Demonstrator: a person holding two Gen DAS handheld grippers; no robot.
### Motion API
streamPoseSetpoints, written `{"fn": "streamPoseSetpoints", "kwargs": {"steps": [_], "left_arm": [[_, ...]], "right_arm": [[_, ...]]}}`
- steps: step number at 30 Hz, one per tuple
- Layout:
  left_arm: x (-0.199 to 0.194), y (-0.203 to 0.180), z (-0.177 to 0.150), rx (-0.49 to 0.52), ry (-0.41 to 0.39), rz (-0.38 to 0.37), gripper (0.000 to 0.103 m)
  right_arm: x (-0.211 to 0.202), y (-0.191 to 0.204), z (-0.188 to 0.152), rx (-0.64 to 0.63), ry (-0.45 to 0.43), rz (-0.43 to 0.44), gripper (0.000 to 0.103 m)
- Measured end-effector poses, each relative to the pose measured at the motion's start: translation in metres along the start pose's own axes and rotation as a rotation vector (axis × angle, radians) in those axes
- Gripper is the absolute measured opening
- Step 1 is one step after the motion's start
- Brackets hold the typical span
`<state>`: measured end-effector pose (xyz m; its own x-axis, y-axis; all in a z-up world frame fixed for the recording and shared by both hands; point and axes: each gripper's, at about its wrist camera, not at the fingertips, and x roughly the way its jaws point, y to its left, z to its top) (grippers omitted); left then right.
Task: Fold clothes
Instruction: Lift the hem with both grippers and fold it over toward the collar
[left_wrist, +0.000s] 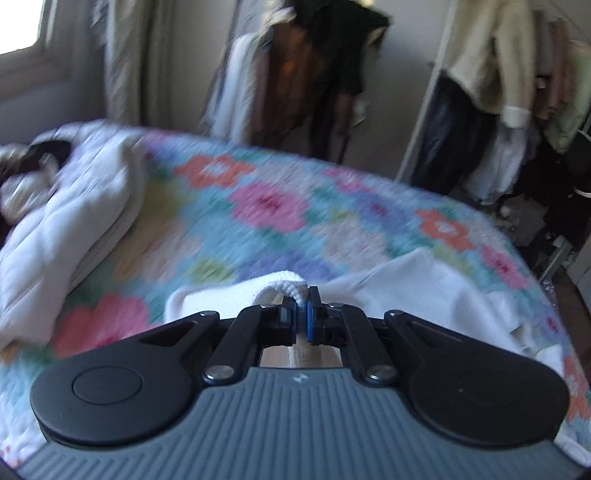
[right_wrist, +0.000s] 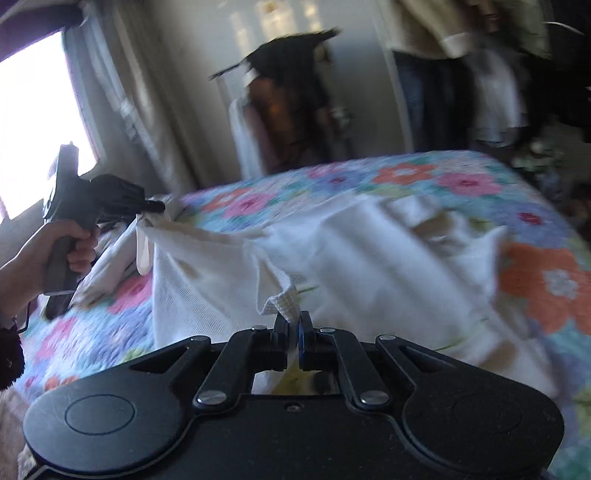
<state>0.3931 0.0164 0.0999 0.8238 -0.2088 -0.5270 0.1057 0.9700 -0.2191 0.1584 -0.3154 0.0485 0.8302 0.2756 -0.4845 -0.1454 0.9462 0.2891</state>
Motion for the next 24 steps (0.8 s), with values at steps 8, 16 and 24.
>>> {"fn": "streamPoseSetpoints", "kwargs": {"steps": [8,16,24], "left_arm": [[0.068,-0.148,0.015,0.149,0.072,-0.076,0.004],[0.136,-0.233,0.013,0.245,0.145,-0.070,0.004],[0.188,-0.284,-0.011,0.320,0.215,-0.026,0.004]], "right_arm": [[-0.017,-0.094,0.003,0.250,-0.068,-0.144,0.005],[-0.019,-0.143,0.004,0.330,-0.097,-0.248,0.005],[-0.016,-0.183,-0.007,0.404,-0.089,-0.298,0.004]]}}
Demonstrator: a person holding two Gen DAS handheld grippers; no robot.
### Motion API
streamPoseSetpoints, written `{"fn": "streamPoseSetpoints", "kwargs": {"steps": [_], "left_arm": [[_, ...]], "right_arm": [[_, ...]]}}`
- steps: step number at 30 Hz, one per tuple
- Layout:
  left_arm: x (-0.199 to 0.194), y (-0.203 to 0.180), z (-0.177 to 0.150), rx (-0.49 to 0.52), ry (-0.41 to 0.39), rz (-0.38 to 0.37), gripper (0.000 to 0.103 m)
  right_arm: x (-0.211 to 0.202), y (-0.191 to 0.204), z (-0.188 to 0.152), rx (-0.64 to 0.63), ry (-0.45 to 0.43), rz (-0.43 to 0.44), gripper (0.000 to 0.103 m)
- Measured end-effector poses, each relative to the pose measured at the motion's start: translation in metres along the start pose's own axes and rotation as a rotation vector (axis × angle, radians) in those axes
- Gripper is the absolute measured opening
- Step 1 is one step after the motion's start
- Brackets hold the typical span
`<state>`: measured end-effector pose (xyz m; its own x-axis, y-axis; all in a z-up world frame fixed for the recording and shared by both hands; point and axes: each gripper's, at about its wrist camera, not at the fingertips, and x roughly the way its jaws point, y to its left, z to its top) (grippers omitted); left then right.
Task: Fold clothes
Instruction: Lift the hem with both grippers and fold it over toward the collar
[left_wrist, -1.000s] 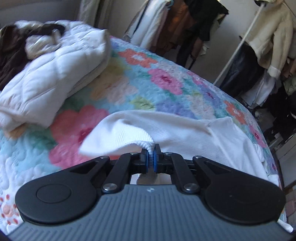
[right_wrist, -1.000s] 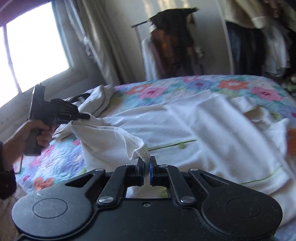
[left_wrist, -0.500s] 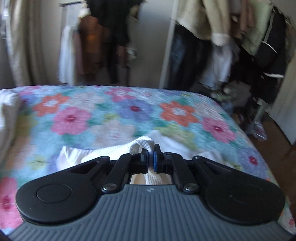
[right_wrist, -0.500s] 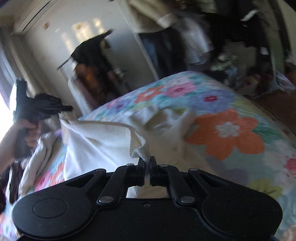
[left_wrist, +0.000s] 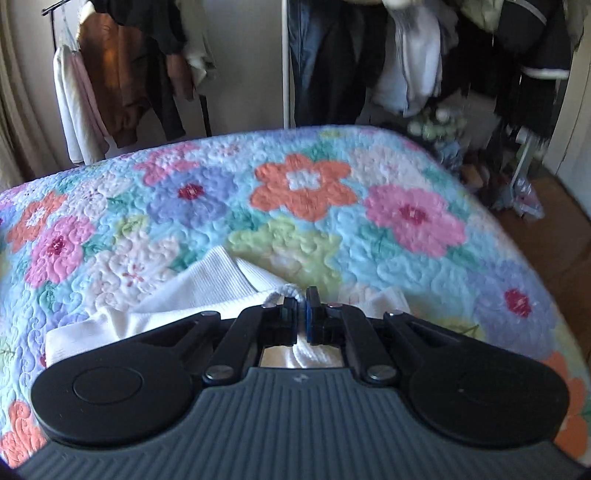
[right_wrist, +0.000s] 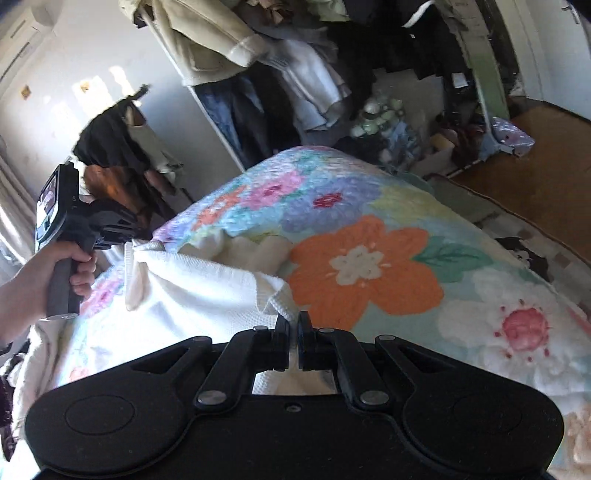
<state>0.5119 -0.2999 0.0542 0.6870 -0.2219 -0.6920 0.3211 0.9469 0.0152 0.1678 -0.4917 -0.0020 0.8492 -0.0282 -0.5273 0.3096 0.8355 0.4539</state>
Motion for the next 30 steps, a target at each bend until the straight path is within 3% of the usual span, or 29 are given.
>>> {"fn": "streamPoseSetpoints", "kwargs": {"steps": [4,8,11,14,16,18,19,24,30], "left_arm": [[0.022,-0.013,0.001,0.030,0.021,0.001,0.004],[0.046,-0.018,-0.001,0.074,0.099,0.002,0.007],[0.048,-0.011,0.001,0.086,0.118,-0.028,0.026],[0.030,0.005,0.006,0.067,0.105,-0.101,0.040],[0.012,0.018,0.010,0.059,0.083,-0.159,0.043],[-0.007,0.033,0.011,0.066,0.055,-0.179,0.057],[-0.017,0.040,0.012,0.069,0.041,-0.188,0.059],[-0.041,0.077,0.006,0.118,0.042,-0.174,0.061],[-0.041,0.093,-0.026,0.304,0.087,-0.157,0.066]], "right_arm": [[0.012,-0.009,0.003,0.014,0.013,-0.038,0.004],[0.036,-0.018,0.002,0.013,0.097,-0.137,0.003],[0.049,-0.027,0.002,0.026,0.133,-0.180,0.002],[0.057,-0.026,-0.001,0.036,0.155,-0.205,0.002],[0.059,-0.018,-0.002,-0.007,0.160,-0.235,0.002],[0.059,-0.014,-0.003,-0.037,0.163,-0.255,0.002],[0.059,-0.013,-0.003,-0.046,0.162,-0.262,0.002],[0.058,-0.011,-0.005,-0.051,0.163,-0.280,0.002],[0.057,-0.012,-0.003,-0.034,0.150,-0.278,0.002]]}}
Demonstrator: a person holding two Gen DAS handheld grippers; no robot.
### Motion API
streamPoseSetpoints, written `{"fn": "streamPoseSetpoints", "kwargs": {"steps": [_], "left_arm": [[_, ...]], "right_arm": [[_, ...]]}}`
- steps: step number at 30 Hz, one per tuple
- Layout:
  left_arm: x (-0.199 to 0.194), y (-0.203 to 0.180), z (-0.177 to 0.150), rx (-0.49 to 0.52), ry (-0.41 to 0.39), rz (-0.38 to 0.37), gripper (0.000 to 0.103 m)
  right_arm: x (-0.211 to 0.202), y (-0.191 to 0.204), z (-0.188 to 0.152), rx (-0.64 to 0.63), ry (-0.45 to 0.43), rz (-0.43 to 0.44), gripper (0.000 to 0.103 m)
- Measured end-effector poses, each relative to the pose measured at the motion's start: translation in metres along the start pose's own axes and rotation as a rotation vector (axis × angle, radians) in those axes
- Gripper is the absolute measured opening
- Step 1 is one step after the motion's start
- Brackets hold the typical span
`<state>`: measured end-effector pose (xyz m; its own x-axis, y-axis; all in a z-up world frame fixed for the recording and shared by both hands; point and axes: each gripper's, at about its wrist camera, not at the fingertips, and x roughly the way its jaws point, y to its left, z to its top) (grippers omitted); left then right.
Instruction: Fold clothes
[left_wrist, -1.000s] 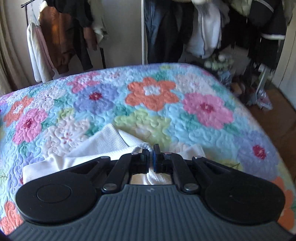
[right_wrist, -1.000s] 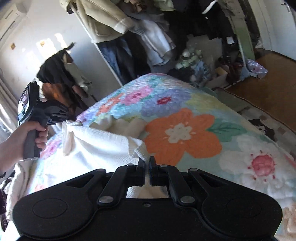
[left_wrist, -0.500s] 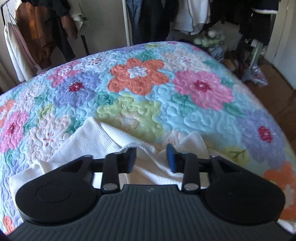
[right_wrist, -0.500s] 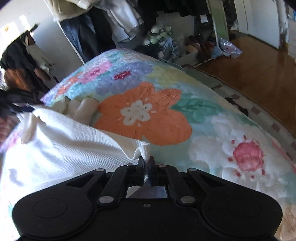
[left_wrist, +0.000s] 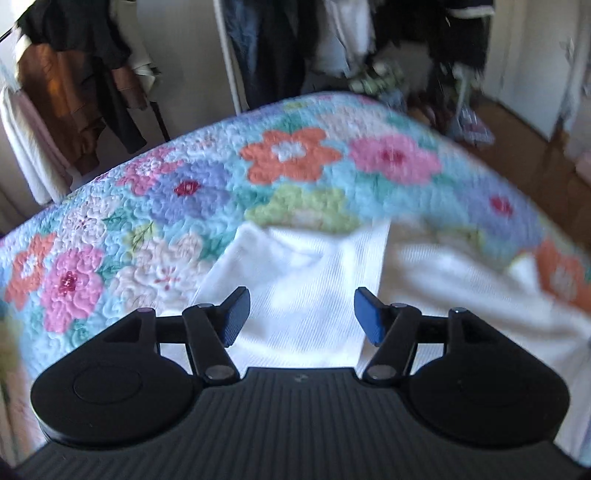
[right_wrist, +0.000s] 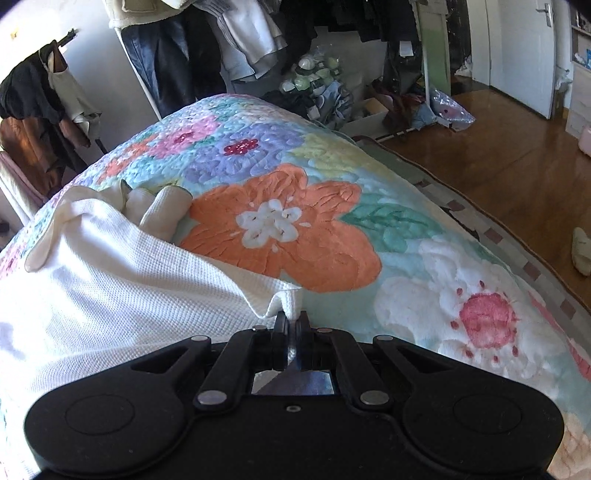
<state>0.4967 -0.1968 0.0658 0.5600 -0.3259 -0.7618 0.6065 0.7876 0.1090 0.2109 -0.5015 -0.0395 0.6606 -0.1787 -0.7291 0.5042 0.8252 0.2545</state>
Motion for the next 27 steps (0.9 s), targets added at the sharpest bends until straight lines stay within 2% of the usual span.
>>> {"fn": "streamPoseSetpoints", "kwargs": {"steps": [2,4,6,10,11,13,14,15,17,19,22,24,27], "left_arm": [[0.004,-0.005,-0.013,0.051,-0.002,-0.002,0.068],[0.006,-0.009,-0.024,0.071,-0.043,-0.055,0.070],[0.010,-0.014,-0.032,0.096,-0.066,-0.091,0.082],[0.036,-0.035,-0.036,0.176,-0.050,0.000,0.085],[0.042,-0.039,-0.036,0.186,-0.052,0.025,0.082],[0.056,-0.034,-0.031,0.153,-0.027,0.039,0.051],[0.062,-0.026,-0.025,0.101,-0.005,0.027,0.022],[0.068,-0.017,-0.019,0.045,0.017,0.012,0.003],[0.068,-0.002,-0.002,-0.038,-0.026,0.041,0.003],[0.063,0.009,0.023,-0.056,-0.103,0.073,0.003],[0.064,0.026,0.056,-0.093,-0.188,0.119,0.003],[0.075,0.033,0.073,-0.108,-0.208,0.132,0.003],[0.104,0.028,0.088,-0.060,-0.193,0.159,0.003]], "right_arm": [[-0.001,0.000,0.000,0.003,-0.007,0.008,0.002],[0.001,-0.004,0.000,0.033,-0.001,0.024,0.002],[0.001,-0.008,0.000,0.058,0.005,0.037,0.003],[0.004,-0.004,-0.001,0.034,0.011,0.024,0.003],[0.005,0.000,-0.002,0.014,0.013,0.012,0.003],[0.007,0.007,-0.002,-0.029,0.013,-0.013,0.003],[0.006,0.011,-0.002,-0.052,0.002,-0.025,0.003],[0.003,0.014,-0.002,-0.072,-0.020,-0.030,0.003],[-0.007,0.016,-0.001,-0.090,-0.076,-0.030,0.003],[-0.018,0.013,0.001,-0.085,-0.135,-0.008,0.003],[-0.023,0.010,0.000,-0.082,-0.156,-0.012,0.002],[-0.022,0.012,0.001,-0.080,-0.166,-0.020,0.002],[-0.015,0.015,0.003,-0.088,-0.155,-0.046,0.002]]}}
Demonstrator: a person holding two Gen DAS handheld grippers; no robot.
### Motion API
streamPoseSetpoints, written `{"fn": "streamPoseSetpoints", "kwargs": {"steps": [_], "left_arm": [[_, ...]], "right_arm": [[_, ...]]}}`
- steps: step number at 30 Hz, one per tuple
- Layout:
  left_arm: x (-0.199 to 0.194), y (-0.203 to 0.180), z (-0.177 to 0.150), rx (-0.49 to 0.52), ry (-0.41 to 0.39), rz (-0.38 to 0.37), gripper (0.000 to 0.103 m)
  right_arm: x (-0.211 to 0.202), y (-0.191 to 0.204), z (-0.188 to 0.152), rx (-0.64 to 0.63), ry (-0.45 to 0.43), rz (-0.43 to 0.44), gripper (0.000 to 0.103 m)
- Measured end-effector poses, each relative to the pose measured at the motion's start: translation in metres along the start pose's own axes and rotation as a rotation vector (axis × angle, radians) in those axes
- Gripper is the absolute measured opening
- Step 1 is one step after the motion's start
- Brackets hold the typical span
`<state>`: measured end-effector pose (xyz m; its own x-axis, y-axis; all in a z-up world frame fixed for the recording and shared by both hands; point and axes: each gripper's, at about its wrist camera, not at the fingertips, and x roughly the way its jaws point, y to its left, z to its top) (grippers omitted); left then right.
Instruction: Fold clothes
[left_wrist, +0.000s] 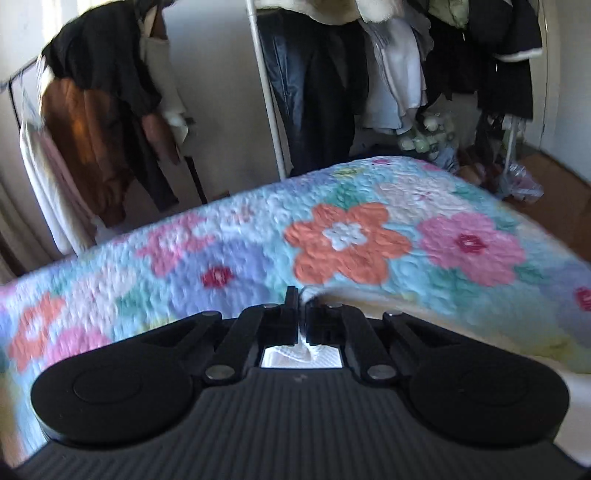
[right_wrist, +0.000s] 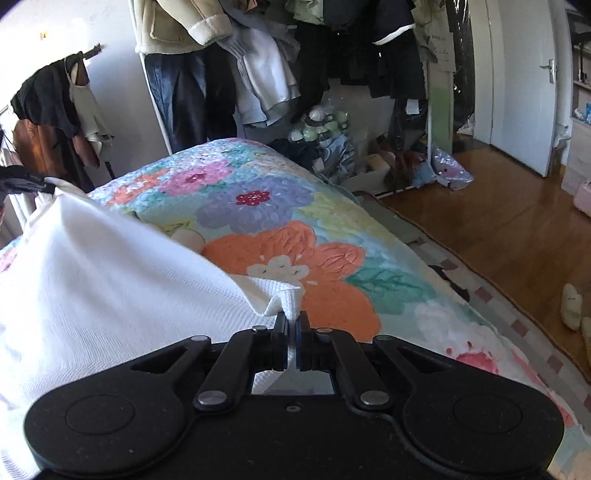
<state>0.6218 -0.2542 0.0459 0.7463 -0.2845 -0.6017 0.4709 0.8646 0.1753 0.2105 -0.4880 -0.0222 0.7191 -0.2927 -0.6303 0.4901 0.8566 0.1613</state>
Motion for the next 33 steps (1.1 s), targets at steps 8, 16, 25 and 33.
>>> {"fn": "streamPoseSetpoints", "kwargs": {"steps": [8,16,25,33], "left_arm": [[0.066,-0.039,-0.029,0.041,0.148,0.078,0.022],[0.009,-0.023,-0.026,-0.083,0.069,0.053,0.064],[-0.050,-0.052,-0.072,0.025,0.180,-0.025,0.076],[-0.131,-0.085,-0.154,-0.087,0.229,-0.103,0.079]], "right_arm": [[0.020,-0.010,-0.004,0.028,0.089,-0.038,0.009],[0.013,-0.026,-0.005,0.071,0.075,-0.216,0.017],[-0.004,-0.037,-0.004,0.242,0.022,-0.042,0.039],[-0.004,-0.060,-0.015,0.451,0.094,0.120,0.044]]}}
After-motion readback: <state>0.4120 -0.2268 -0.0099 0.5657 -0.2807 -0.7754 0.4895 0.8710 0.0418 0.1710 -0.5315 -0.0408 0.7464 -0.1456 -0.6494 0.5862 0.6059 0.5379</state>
